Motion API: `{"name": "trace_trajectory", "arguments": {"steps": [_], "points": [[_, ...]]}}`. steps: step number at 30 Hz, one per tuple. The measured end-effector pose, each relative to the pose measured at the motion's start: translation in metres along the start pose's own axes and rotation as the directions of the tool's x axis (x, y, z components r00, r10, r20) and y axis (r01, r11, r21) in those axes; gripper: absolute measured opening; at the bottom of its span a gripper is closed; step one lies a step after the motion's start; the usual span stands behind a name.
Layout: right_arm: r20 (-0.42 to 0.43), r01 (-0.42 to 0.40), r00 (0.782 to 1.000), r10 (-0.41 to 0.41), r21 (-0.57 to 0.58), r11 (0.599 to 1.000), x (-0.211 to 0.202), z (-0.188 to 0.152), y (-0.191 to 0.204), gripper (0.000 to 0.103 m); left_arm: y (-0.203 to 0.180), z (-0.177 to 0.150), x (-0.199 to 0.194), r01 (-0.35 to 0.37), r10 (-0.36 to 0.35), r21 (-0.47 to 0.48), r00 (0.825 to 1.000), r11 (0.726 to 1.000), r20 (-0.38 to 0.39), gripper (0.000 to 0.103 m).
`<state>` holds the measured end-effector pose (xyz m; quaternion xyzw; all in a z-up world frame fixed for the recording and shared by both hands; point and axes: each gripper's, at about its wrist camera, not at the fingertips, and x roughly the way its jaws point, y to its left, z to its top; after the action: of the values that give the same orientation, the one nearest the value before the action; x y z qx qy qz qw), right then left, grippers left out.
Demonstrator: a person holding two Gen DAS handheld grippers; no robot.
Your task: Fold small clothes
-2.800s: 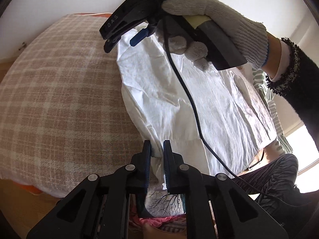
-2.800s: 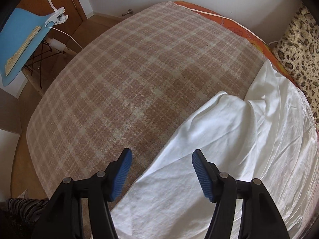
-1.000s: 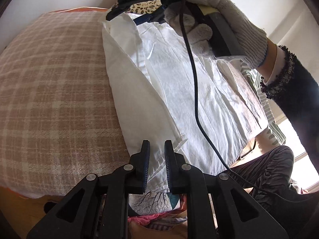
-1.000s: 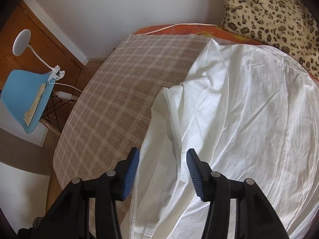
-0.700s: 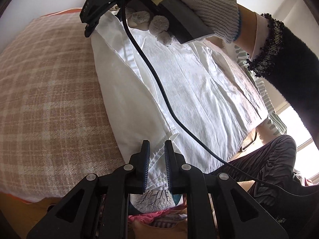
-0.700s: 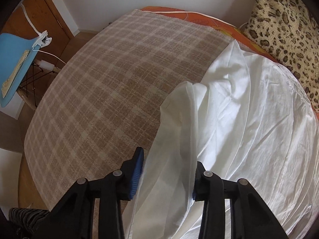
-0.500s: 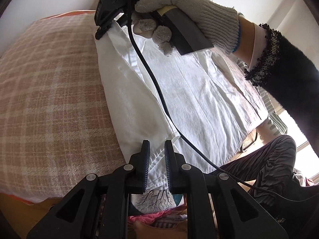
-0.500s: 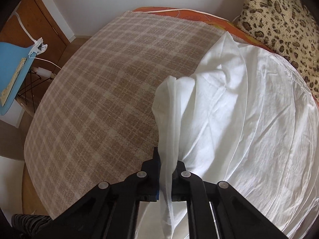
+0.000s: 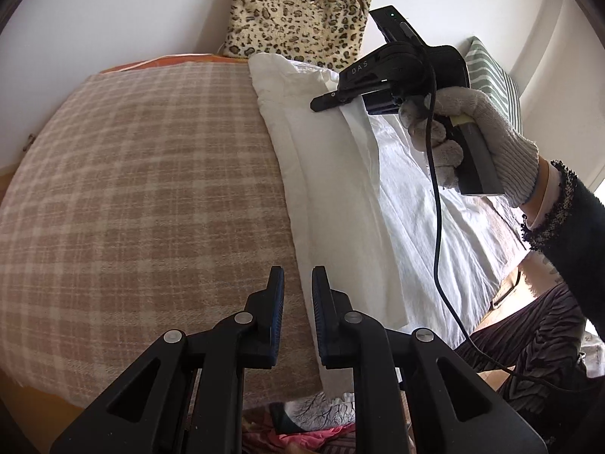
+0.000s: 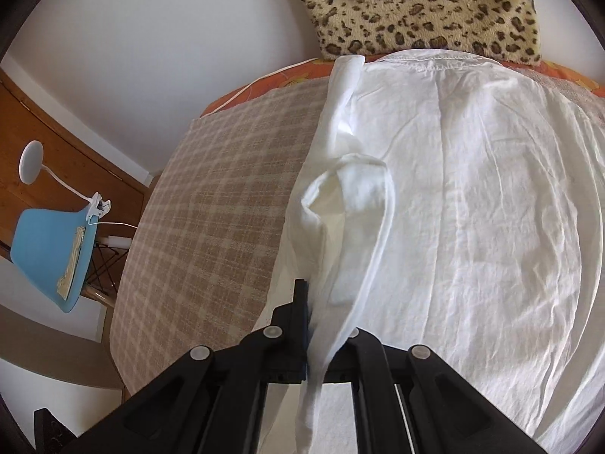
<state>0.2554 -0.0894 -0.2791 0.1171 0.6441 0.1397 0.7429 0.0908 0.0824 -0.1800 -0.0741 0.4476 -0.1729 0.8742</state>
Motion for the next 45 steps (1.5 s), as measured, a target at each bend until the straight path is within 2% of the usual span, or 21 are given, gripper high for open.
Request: {"name": "trace_trajectory", "arguments": {"steps": [3,6,7,8,10,14,22,25,28,29,31,33,34,35,36,41,45], "points": [[-0.041,-0.009,0.999,0.01,0.023,1.0,0.005,-0.001,-0.014,0.001,-0.006,0.002,0.008,0.065,-0.065,-0.002,0.997,0.998,-0.037,0.013],[-0.081,-0.023,0.996,0.027,0.05,0.998,0.01,-0.001,-0.026,0.008,-0.006,0.002,0.019,0.12,-0.123,-0.039,0.989,0.992,-0.085,0.013],[-0.087,-0.033,0.995,0.037,0.052,0.998,0.01,-0.002,-0.027,0.016,-0.006,0.002,0.023,0.129,-0.133,-0.053,0.986,0.99,-0.099,0.013],[-0.088,-0.045,0.995,0.05,0.051,0.998,0.008,-0.003,-0.027,0.035,-0.005,0.002,0.027,0.135,-0.141,-0.066,0.984,0.989,-0.112,0.013],[-0.075,-0.098,0.992,0.101,0.043,0.994,-0.002,-0.011,-0.025,0.049,-0.004,0.001,0.033,0.13,-0.139,-0.075,0.981,0.989,-0.131,0.013],[-0.122,-0.186,0.974,0.189,0.035,0.982,-0.014,-0.038,-0.021,0.051,-0.003,0.005,0.027,0.12,-0.127,-0.07,0.986,0.99,-0.107,0.013],[-0.195,-0.29,0.936,0.294,0.046,0.956,-0.019,-0.103,-0.01,0.048,0.002,0.003,0.028,0.106,-0.114,-0.073,0.987,0.992,-0.111,0.013],[-0.196,-0.274,0.941,0.276,0.04,0.961,-0.021,-0.114,-0.005,0.027,-0.001,0.0,0.027,0.087,-0.093,-0.055,0.99,0.995,-0.109,0.013],[-0.163,-0.292,0.94,0.301,0.076,0.953,-0.038,-0.111,-0.007,0.011,-0.006,0.003,0.021,0.07,-0.072,-0.029,0.994,0.997,-0.086,0.013],[-0.151,-0.299,0.939,0.309,0.089,0.95,-0.044,-0.108,-0.008,0.009,-0.007,0.003,0.018,0.065,-0.066,-0.019,0.995,0.998,-0.074,0.013],[-0.141,-0.291,0.945,0.296,0.055,0.955,-0.056,-0.104,-0.003,0.009,-0.011,0.005,0.012,0.061,-0.061,0.002,0.997,0.998,-0.055,0.013],[-0.154,-0.224,0.964,0.219,-0.016,0.975,-0.062,-0.104,0.005,0.013,-0.018,0.005,0.008,0.054,-0.052,0.041,0.998,0.998,-0.039,0.013],[-0.162,-0.19,0.97,0.181,-0.045,0.981,-0.062,-0.106,0.007,0.019,-0.023,0.003,0.007,0.046,-0.044,0.067,0.998,0.997,-0.036,0.013],[-0.172,-0.163,0.973,0.152,-0.056,0.985,-0.06,-0.109,0.009,0.041,-0.027,0.002,0.009,0.042,-0.039,0.089,0.998,0.995,-0.039,0.013],[-0.178,-0.147,0.975,0.136,-0.052,0.988,-0.057,-0.113,0.007,0.046,-0.031,-0.001,0.011,0.045,-0.04,0.107,0.998,0.993,-0.048,0.013],[-0.207,-0.222,0.954,0.218,0.008,0.975,-0.041,-0.134,0.0,0.046,-0.044,-0.015,0.024,0.003,0.015,0.2,0.996,0.98,-0.093,0.013],[-0.216,-0.247,0.946,0.242,0.005,0.969,-0.049,-0.157,0.002,0.046,-0.038,-0.021,0.03,-0.005,0.03,0.205,0.992,0.979,-0.119,0.013]]}}
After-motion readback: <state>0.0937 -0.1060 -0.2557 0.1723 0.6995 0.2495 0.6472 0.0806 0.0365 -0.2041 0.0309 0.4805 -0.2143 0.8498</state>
